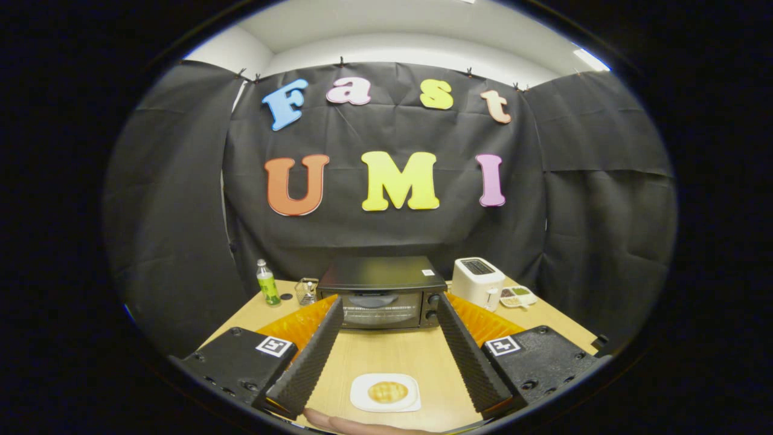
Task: Open the toaster oven, put the food inside, and close the toaster oven door.
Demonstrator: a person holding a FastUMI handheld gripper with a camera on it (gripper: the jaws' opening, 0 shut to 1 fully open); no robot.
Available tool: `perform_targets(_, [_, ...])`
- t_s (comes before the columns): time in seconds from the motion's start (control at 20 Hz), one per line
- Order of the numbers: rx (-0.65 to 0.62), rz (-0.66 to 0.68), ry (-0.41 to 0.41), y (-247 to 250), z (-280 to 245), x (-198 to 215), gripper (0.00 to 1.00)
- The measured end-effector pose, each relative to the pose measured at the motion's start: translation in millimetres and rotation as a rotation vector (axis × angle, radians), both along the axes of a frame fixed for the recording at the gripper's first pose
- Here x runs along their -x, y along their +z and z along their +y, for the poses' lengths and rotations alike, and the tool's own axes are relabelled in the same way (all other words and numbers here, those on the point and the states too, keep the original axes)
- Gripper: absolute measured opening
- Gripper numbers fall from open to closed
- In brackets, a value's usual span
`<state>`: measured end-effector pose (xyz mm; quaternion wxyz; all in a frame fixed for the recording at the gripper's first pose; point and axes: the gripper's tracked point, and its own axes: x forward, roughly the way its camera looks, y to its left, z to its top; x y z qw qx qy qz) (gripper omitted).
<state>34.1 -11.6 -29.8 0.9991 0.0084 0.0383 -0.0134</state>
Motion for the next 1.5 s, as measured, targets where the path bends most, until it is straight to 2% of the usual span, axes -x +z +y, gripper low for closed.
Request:
perform_targets(0.4, [0.006,-0.019,-0.006,-14.6,-1.0,-55.7,1.00])
perform_targets(0.65, [-0.046,-0.005,-0.007,-31.1,2.6,-117.4,1.00])
perform_targets(0.85, [-0.070,0.047,0.035,-55.5,16.5,-164.0,1.00])
perform_targets(1.0, [-0.049,0.036,0.009,-65.0,15.1,-203.2,1.00])
perform_targets(1.25, [-0.006,0.058,0.038,-94.2,32.3,-258.0,1.00])
perform_targets(1.5, [0.045,0.049,-0.037,-105.0,25.4,-287.8,1.00])
